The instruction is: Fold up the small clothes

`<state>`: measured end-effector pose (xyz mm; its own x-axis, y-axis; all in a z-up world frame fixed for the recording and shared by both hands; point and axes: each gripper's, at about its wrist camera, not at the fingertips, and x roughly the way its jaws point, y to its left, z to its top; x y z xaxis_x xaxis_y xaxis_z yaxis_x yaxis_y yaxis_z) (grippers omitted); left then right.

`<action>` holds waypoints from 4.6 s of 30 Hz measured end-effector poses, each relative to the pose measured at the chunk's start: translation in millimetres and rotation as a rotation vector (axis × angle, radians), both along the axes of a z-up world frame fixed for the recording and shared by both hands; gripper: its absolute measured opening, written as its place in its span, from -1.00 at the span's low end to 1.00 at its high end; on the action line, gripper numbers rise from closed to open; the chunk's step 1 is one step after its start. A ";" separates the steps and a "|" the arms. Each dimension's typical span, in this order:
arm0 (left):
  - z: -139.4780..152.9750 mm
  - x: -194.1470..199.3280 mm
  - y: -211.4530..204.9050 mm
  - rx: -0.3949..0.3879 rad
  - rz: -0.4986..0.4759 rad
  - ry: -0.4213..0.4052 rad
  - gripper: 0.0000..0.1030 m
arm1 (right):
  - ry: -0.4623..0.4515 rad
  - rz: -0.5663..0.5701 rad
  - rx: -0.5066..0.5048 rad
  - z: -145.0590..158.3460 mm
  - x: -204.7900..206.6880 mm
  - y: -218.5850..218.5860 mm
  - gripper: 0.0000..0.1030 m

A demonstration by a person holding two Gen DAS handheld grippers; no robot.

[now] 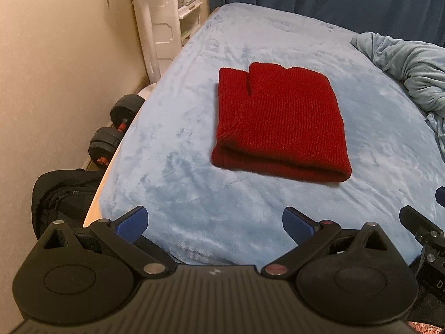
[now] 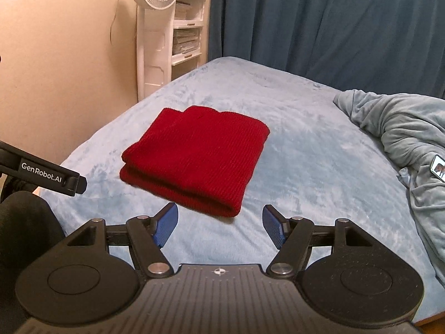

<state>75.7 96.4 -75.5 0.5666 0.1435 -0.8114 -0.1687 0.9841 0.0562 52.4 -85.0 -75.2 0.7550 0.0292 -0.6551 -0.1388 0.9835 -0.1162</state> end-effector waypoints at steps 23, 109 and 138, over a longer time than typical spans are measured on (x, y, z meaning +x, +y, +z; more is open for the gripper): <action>-7.3 22.1 17.3 -0.218 0.036 -0.016 0.99 | 0.115 -0.081 0.165 -17.4 36.2 -33.9 0.38; -96.8 386.7 69.2 -0.265 -0.202 0.037 -0.32 | 0.188 -0.367 0.602 -146.4 321.6 -133.2 0.40; -26.9 239.1 67.3 0.039 -0.137 -0.139 0.99 | 0.171 -0.325 0.480 -77.5 226.2 -115.6 0.49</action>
